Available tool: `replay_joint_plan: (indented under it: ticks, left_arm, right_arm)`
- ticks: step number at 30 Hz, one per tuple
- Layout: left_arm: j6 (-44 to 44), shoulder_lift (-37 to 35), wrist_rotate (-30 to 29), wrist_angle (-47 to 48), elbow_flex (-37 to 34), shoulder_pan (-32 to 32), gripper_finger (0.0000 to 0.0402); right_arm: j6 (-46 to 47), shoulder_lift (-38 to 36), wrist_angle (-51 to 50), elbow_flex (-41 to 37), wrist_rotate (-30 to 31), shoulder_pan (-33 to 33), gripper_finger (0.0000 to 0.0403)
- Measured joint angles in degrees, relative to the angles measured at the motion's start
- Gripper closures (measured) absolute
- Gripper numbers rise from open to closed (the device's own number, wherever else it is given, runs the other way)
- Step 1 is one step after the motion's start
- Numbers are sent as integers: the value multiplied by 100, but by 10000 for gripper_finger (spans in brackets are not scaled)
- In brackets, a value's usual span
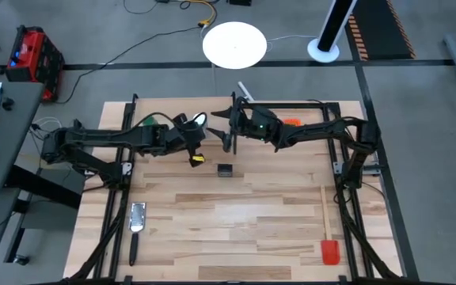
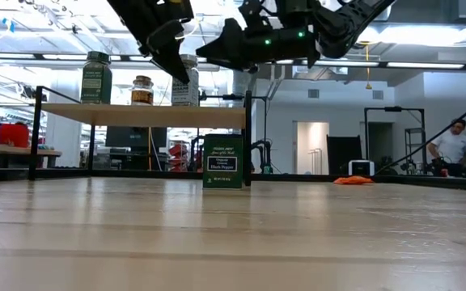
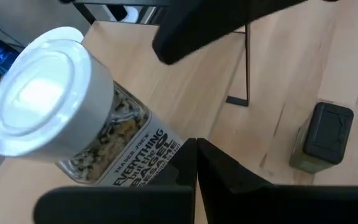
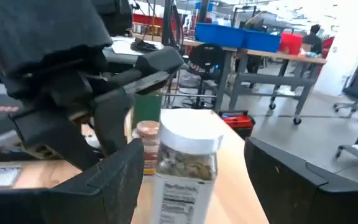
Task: Shelf spices
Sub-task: Remove the white seasoning bottle from the shelf
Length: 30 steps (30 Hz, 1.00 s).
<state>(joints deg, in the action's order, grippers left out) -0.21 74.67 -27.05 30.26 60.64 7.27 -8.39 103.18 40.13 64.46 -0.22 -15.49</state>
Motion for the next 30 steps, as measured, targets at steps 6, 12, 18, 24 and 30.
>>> replay_joint_plan:
  ticks: [6,12,18,24,30]
  left_arm:
    - [-194,-39,65,248,27,-70,401]
    - [-465,-103,-445,906,337,-280,402]
    - [-505,-61,-500,969,350,-142,401]
    - [-589,-52,-494,1136,339,16,401]
    - [-548,-52,-496,1136,322,63,402]
  right_arm:
    - [253,39,-259,329,-257,7,126]
    - [193,47,-278,499,-276,-16,126]
    - [128,144,-642,882,-274,-23,126]
    - [80,434,-1025,1256,-301,47,126]
    - [87,734,-1230,1560,-302,38,126]
